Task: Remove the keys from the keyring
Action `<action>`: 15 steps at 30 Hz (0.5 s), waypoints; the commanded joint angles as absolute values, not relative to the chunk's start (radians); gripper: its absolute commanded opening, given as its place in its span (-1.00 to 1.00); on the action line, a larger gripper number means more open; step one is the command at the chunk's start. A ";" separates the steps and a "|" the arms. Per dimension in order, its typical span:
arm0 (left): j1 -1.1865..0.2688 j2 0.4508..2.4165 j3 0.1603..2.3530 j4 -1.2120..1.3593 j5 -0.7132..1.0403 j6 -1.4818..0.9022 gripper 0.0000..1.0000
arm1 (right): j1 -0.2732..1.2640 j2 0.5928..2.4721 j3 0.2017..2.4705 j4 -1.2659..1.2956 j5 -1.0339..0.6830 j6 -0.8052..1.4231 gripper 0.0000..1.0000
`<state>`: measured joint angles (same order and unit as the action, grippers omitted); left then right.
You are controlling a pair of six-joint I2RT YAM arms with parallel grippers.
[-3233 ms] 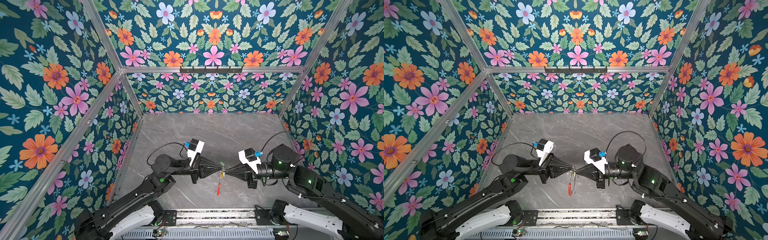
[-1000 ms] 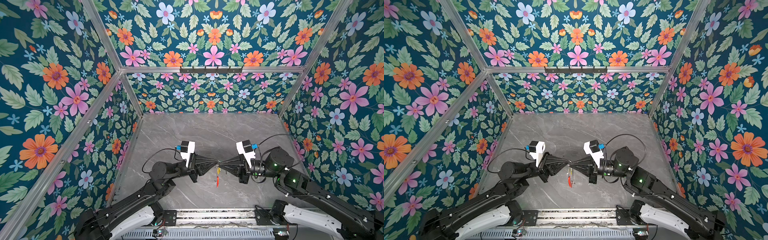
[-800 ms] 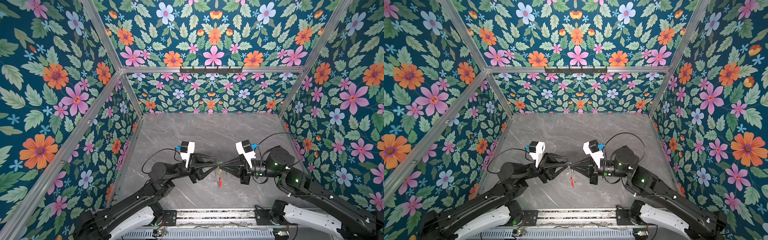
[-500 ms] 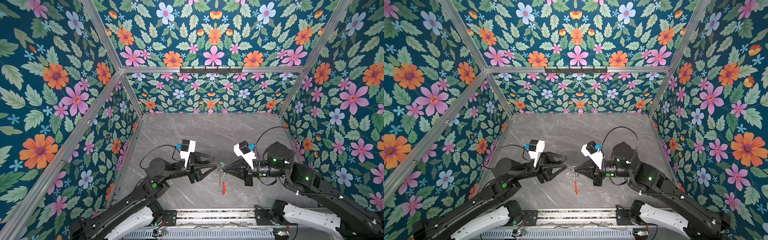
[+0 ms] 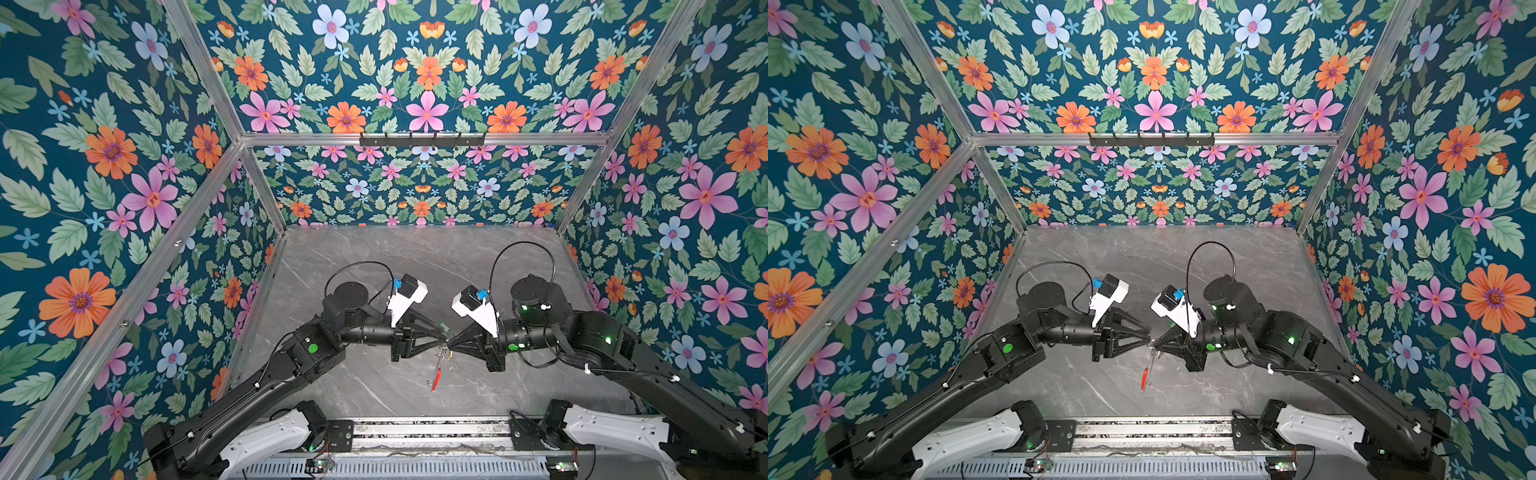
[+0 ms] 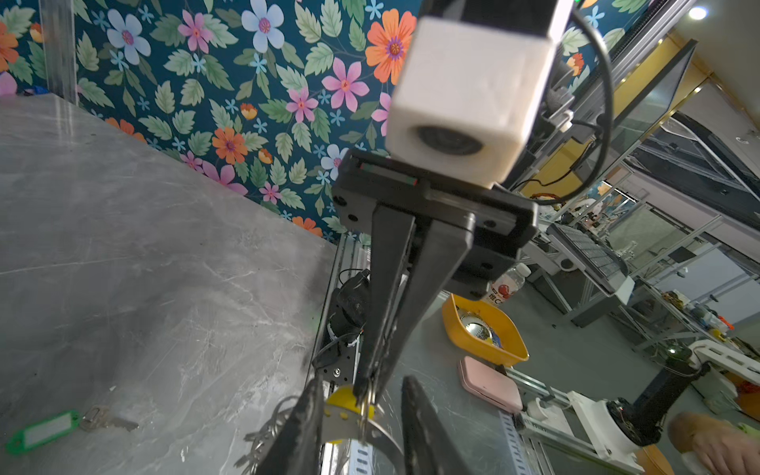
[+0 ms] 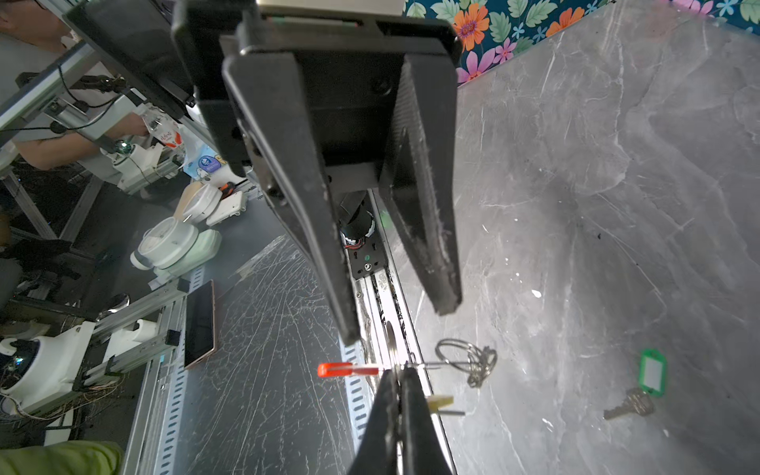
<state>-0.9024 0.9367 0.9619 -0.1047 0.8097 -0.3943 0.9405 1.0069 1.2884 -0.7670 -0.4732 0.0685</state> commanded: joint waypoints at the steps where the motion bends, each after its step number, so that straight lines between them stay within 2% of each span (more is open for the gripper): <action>1: -0.903 0.943 0.967 -0.131 0.853 -0.368 -0.41 | 0.941 1.009 1.298 -0.775 -0.456 0.054 -1.00; 15: -0.905 0.981 0.989 -0.129 0.874 -0.362 -0.62 | 0.941 1.028 1.303 -0.775 -0.445 0.051 -1.00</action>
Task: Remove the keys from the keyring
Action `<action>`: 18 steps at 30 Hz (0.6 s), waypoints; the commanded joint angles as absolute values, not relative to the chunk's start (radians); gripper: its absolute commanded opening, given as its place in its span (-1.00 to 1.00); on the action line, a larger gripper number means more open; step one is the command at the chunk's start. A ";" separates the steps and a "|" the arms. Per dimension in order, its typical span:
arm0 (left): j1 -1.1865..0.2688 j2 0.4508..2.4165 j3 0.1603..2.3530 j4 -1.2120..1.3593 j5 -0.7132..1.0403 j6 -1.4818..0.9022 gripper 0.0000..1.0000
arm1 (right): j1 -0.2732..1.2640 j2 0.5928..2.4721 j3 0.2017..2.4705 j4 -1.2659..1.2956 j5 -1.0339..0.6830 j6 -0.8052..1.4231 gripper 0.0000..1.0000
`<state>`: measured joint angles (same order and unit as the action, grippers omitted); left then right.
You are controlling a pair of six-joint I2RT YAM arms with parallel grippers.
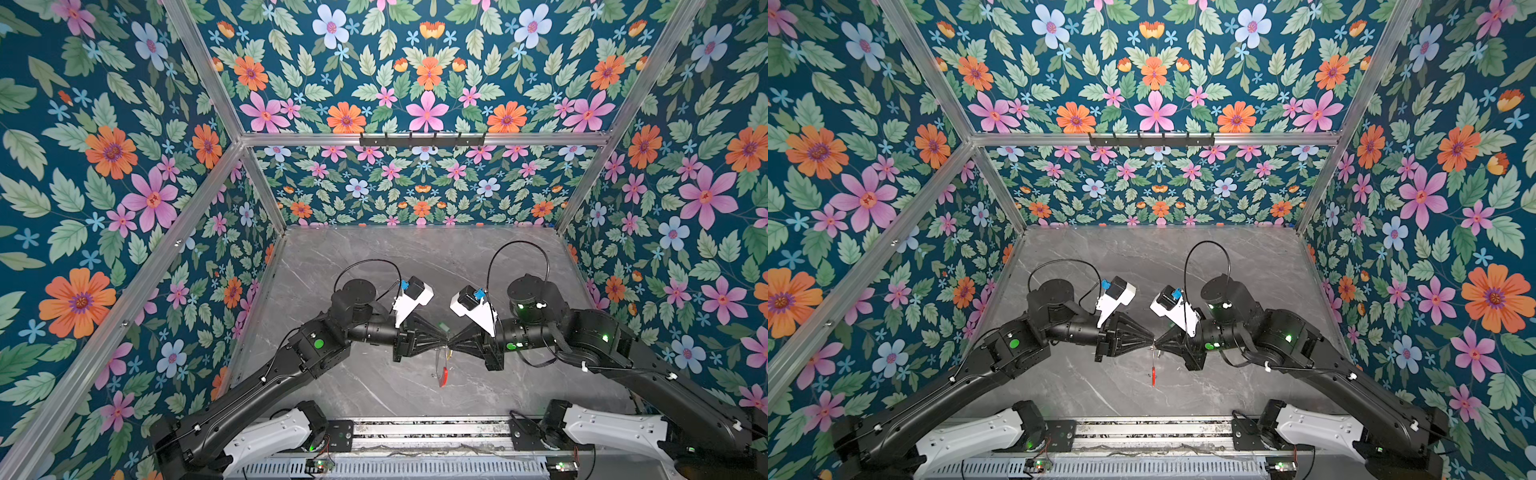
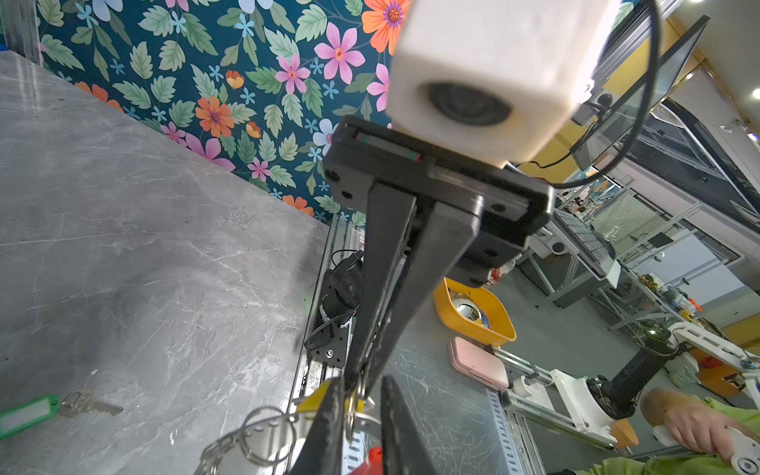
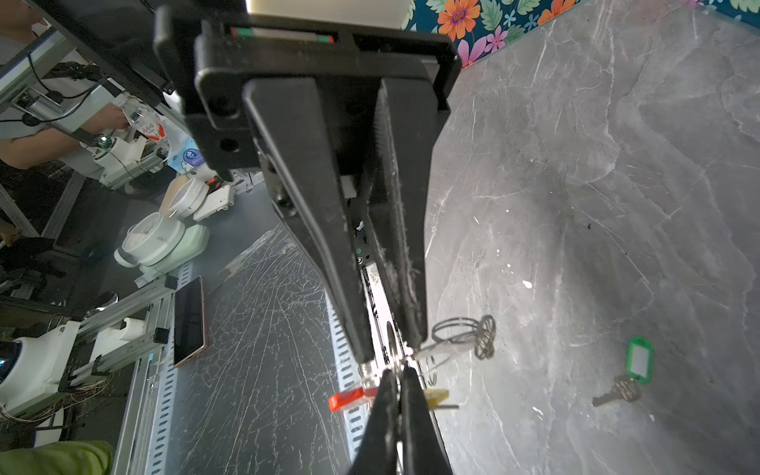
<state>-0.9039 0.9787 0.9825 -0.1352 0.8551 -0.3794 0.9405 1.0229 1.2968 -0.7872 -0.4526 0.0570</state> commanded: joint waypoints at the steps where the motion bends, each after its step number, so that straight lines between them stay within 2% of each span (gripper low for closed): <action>1: -0.907 0.982 0.989 -0.129 0.876 -0.361 -0.62 | 0.942 1.030 1.303 -0.775 -0.445 0.051 -1.00; 7: -0.910 0.986 0.985 -0.133 0.878 -0.360 -0.65 | 0.942 1.030 1.306 -0.766 -0.430 0.052 -1.00; 10: -0.912 0.986 0.982 -0.138 0.875 -0.357 -0.55 | 0.942 1.028 1.308 -0.762 -0.425 0.052 -1.00; 15: -0.911 0.985 0.981 -0.137 0.872 -0.351 -0.72 | 0.942 1.031 1.309 -0.754 -0.430 0.058 -1.00; 18: -0.912 0.986 0.980 -0.137 0.869 -0.349 -0.73 | 0.942 1.030 1.309 -0.745 -0.430 0.061 -1.00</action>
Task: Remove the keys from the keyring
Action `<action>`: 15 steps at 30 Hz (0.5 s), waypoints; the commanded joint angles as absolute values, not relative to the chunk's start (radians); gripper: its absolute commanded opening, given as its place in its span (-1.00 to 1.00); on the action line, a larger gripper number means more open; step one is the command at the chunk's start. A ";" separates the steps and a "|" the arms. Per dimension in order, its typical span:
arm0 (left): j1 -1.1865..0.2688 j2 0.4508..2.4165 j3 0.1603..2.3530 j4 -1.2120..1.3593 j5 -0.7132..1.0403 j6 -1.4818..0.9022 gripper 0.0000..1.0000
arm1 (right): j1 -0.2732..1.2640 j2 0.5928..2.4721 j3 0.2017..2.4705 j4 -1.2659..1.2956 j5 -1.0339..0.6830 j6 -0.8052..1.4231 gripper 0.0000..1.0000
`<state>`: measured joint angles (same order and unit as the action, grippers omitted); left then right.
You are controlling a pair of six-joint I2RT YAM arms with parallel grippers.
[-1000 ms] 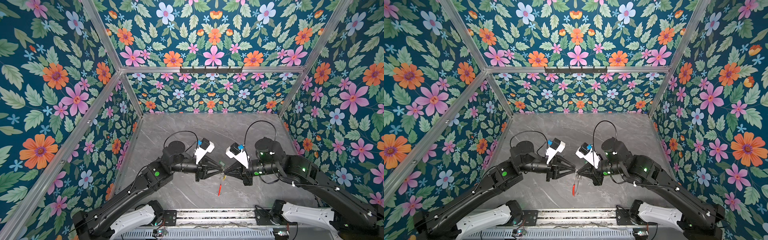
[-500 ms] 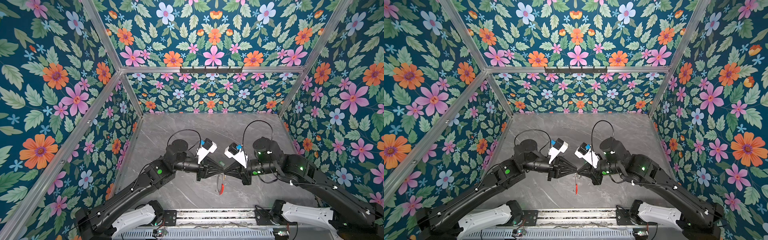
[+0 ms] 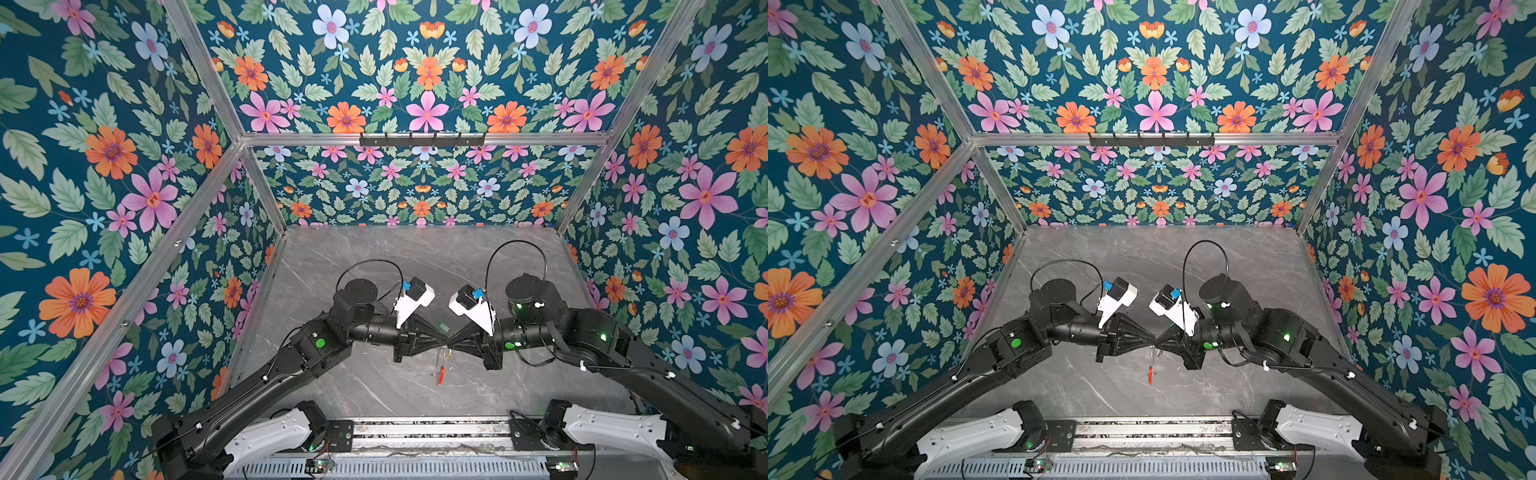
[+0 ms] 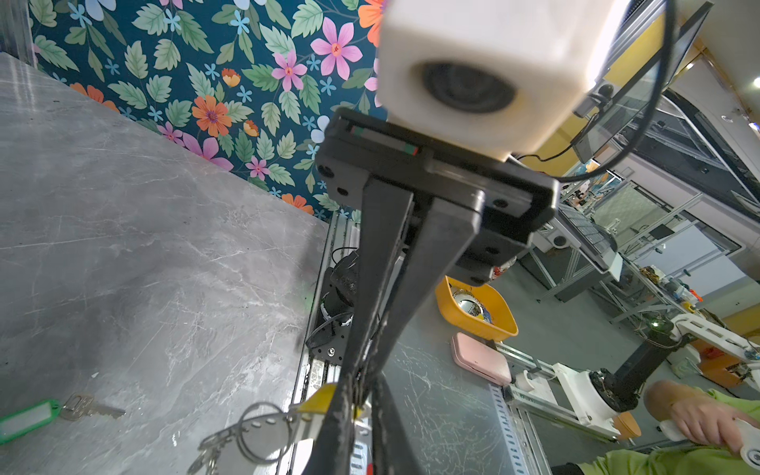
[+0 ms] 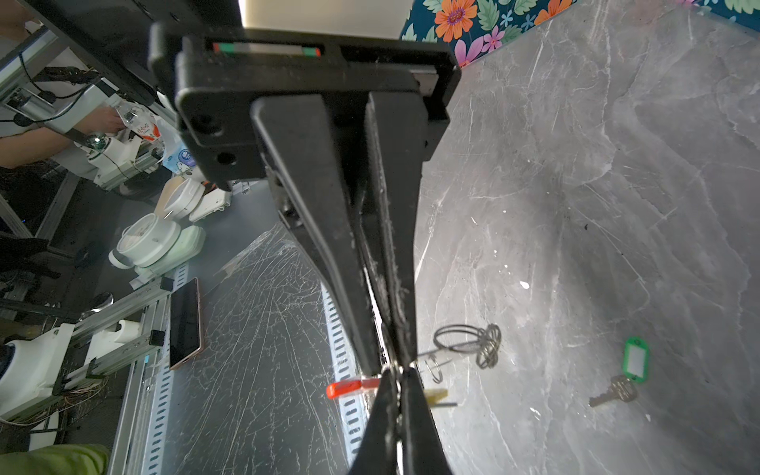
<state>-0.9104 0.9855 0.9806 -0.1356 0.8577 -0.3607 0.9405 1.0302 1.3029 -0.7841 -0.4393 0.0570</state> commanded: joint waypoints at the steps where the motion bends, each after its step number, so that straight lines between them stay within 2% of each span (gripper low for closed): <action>1: -0.911 0.986 0.979 -0.137 0.868 -0.347 -0.74 | 0.941 1.029 1.309 -0.743 -0.430 0.062 -1.00; 5: -0.911 0.983 0.972 -0.118 0.865 -0.350 -1.00 | 0.942 1.029 1.307 -0.718 -0.438 0.074 -1.00; 11: -0.913 0.963 0.942 -0.043 0.839 -0.367 -1.00 | 0.942 1.021 1.306 -0.675 -0.439 0.087 -1.00; 12: -0.912 0.953 0.935 -0.025 0.824 -0.371 -1.00 | 0.942 1.018 1.305 -0.666 -0.439 0.089 -0.95; 13: -0.913 0.941 0.928 -0.008 0.808 -0.374 -1.00 | 0.941 1.014 1.300 -0.655 -0.440 0.090 -0.80; 15: -0.913 0.914 0.908 0.039 0.773 -0.382 -1.00 | 0.942 0.992 1.283 -0.614 -0.440 0.093 -0.41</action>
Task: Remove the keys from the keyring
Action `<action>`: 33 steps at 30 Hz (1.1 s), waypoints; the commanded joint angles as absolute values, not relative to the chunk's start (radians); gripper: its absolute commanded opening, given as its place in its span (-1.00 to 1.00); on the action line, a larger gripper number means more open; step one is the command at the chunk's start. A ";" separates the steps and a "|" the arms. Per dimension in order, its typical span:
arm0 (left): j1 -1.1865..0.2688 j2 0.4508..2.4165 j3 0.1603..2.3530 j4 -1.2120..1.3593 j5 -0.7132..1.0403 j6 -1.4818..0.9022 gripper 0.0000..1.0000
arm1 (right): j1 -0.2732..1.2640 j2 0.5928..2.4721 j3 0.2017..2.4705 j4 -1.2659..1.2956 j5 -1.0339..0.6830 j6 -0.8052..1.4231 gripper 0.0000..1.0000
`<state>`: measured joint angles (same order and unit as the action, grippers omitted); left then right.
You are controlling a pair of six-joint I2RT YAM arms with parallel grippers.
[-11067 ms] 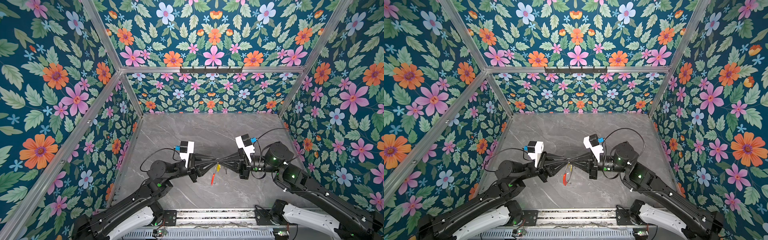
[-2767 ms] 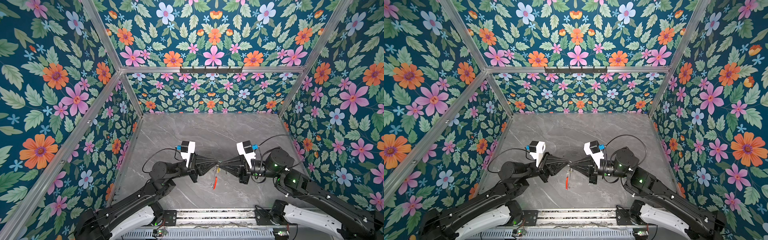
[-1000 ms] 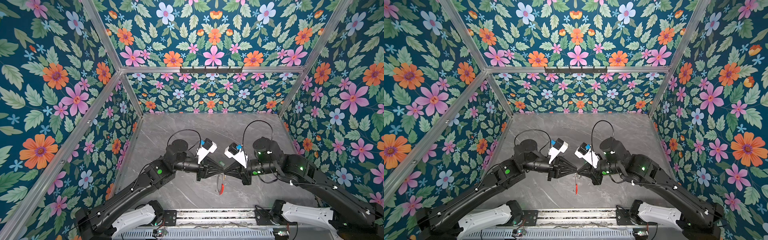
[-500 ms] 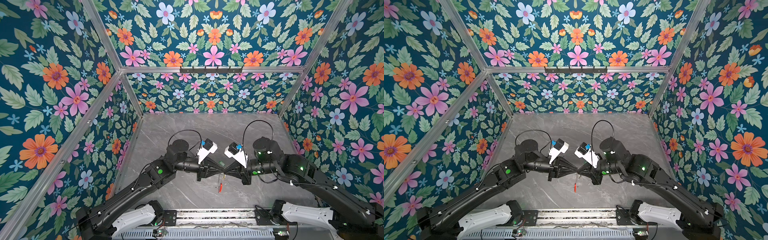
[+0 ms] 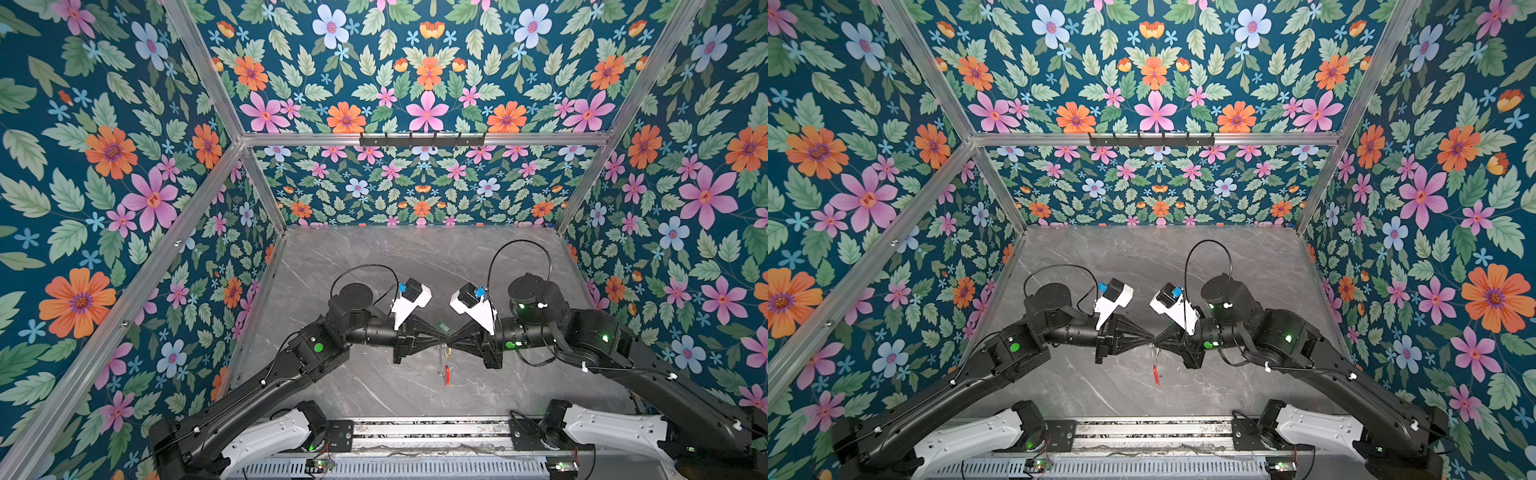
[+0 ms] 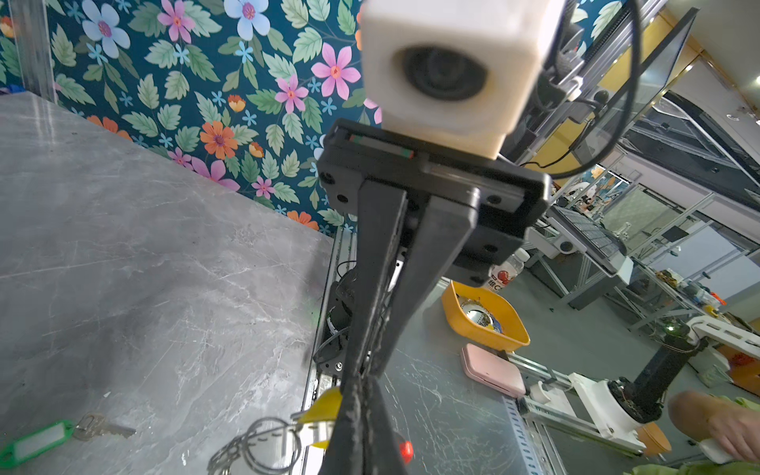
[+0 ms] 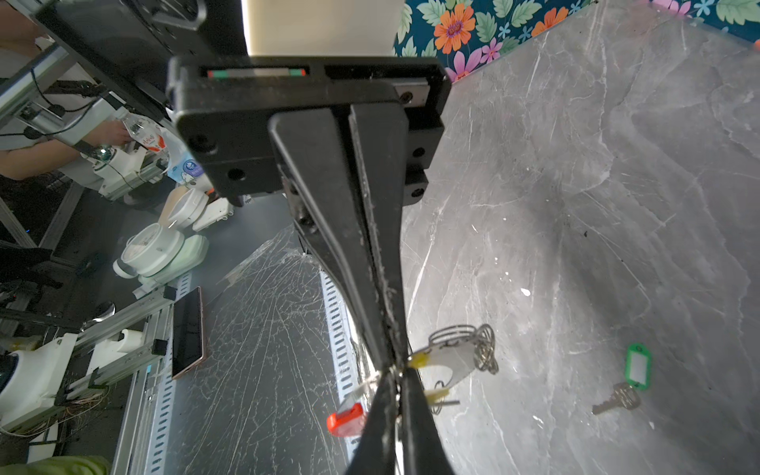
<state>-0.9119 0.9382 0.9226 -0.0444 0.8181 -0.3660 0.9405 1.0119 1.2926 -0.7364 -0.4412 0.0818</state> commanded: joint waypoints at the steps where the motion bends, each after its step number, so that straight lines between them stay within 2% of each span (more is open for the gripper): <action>1: -0.913 0.900 0.898 0.064 0.756 -0.387 -1.00 | 0.941 0.977 1.266 -0.584 -0.439 0.095 -0.30; 3: -0.913 0.866 0.866 0.129 0.722 -0.405 -1.00 | 0.941 0.928 1.212 -0.486 -0.428 0.108 -0.15; 5: -0.913 0.837 0.827 0.201 0.698 -0.427 -1.00 | 0.941 0.884 1.157 -0.393 -0.397 0.123 -0.08; 12: -0.913 0.778 0.719 0.410 0.649 -0.501 -1.00 | 0.943 0.799 0.995 -0.139 -0.380 0.155 -0.03; 21: -0.913 0.769 0.685 0.497 0.660 -0.534 -1.00 | 0.945 0.791 0.871 -0.016 -0.478 0.162 0.02; 33: -0.913 0.787 0.672 0.540 0.665 -0.562 -1.00 | 0.966 0.863 0.878 0.011 -0.450 0.166 0.05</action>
